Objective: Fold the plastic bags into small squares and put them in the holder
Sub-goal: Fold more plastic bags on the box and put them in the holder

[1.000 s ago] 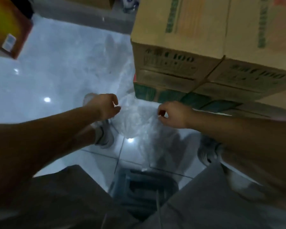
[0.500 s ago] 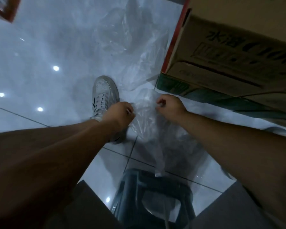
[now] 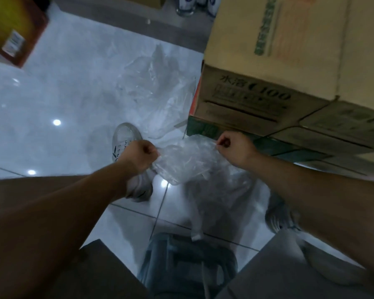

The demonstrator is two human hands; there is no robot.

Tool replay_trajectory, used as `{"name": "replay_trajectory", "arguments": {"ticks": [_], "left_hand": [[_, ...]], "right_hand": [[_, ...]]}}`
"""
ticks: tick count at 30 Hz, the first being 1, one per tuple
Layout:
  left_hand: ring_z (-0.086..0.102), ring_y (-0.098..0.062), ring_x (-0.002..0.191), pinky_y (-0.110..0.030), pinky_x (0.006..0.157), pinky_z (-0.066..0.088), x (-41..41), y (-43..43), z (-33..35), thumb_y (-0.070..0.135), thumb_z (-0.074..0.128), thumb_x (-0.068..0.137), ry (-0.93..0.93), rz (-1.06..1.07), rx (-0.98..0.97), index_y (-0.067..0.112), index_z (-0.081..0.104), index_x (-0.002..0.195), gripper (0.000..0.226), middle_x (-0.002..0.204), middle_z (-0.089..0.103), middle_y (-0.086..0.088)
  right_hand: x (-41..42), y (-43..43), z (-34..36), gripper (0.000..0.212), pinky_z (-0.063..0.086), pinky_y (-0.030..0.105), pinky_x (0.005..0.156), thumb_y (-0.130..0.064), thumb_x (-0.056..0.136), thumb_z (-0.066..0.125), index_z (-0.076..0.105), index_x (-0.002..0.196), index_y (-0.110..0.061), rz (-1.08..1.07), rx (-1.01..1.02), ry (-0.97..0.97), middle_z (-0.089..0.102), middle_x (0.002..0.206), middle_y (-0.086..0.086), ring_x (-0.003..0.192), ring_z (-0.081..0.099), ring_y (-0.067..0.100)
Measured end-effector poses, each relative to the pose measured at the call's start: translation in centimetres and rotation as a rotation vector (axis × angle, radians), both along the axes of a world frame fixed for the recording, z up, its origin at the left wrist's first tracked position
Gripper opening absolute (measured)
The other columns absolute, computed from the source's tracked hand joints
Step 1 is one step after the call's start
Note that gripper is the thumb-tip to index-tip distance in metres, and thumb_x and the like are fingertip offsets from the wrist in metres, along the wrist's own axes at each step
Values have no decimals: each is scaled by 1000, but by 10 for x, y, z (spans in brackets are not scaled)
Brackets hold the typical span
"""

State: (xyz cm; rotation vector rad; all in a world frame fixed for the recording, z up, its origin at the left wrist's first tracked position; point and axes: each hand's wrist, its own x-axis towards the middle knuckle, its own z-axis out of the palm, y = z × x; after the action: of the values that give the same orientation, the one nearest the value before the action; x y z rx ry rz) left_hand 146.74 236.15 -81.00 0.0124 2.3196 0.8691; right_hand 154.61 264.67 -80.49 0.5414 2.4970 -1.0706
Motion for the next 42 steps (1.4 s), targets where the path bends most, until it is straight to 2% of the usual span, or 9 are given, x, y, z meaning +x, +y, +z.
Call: {"name": "replay_trajectory", "arguments": {"ticks": [6, 11, 15, 19, 22, 28, 36, 39, 42], "left_hand": [[56, -3, 50, -23, 60, 49, -5, 18, 63, 6, 74, 90, 0, -57, 240, 15, 69, 75, 18, 56, 61, 9], [54, -7, 54, -24, 61, 48, -16, 39, 153, 1, 68, 92, 113, -158, 343, 9, 70, 80, 15, 64, 59, -4], [52, -14, 63, -28, 63, 45, -18, 62, 229, 10, 72, 92, 205, -262, 411, 11, 72, 83, 9, 63, 56, 0], [46, -10, 60, -24, 64, 42, -16, 93, 281, 15, 72, 93, 227, -304, 504, 10, 70, 84, 10, 62, 51, 2], [46, -17, 65, -24, 59, 39, -19, 118, 300, 19, 73, 92, 227, -328, 527, 4, 71, 91, 15, 70, 52, -7], [42, -20, 66, -25, 58, 35, -37, 157, 307, 20, 74, 92, 218, -325, 546, 6, 72, 89, 14, 72, 51, -10], [58, -8, 58, -18, 55, 52, -68, 200, 320, 28, 75, 90, 210, -168, 674, 11, 75, 91, 17, 66, 64, 0], [48, -11, 57, -22, 61, 56, -76, 209, 318, 25, 77, 87, 142, -181, 671, 9, 77, 89, 16, 65, 48, -8], [62, -7, 69, -23, 66, 59, -75, 221, 317, 30, 76, 87, 77, -183, 680, 14, 76, 94, 18, 82, 63, -7]], "right_hand": [[23, 7, 68, 18, 46, 27, 63, -3, 93, 65, 62, 78, -12, 15, -54, 43, 59, 69, 0, 63, 55, 11], [36, 25, 158, 11, 47, 25, 53, -19, 95, 64, 66, 88, -11, 143, 128, 15, 65, 74, -1, 63, 61, 11], [44, 37, 242, 11, 51, 22, 62, -29, 92, 69, 69, 89, -19, 193, 226, 80, 69, 82, -5, 75, 65, 11], [45, 46, 296, 33, 58, 28, 74, -46, 77, 81, 69, 101, -27, 76, -13, 302, 71, 100, -9, 78, 70, 7], [32, 49, 308, 44, 55, 18, 73, -43, 74, 84, 68, 113, -29, 1, -30, 448, 67, 107, -12, 78, 66, 0], [8, 64, 304, 6, 55, 26, 64, -20, 89, 76, 73, 85, -17, -104, -80, 525, 72, 81, 0, 69, 64, 6], [-21, 118, 305, 17, 56, 42, 90, -22, 94, 69, 70, 78, -20, -410, -281, 592, 73, 87, 7, 87, 69, 21], [-35, 139, 306, 23, 53, 35, 75, -5, 91, 62, 63, 70, -16, -581, -477, 627, 67, 70, 2, 69, 64, 18], [-42, 147, 302, 20, 49, 31, 62, -4, 92, 60, 61, 74, -13, -631, -397, 643, 64, 63, 0, 61, 60, 17]]}}
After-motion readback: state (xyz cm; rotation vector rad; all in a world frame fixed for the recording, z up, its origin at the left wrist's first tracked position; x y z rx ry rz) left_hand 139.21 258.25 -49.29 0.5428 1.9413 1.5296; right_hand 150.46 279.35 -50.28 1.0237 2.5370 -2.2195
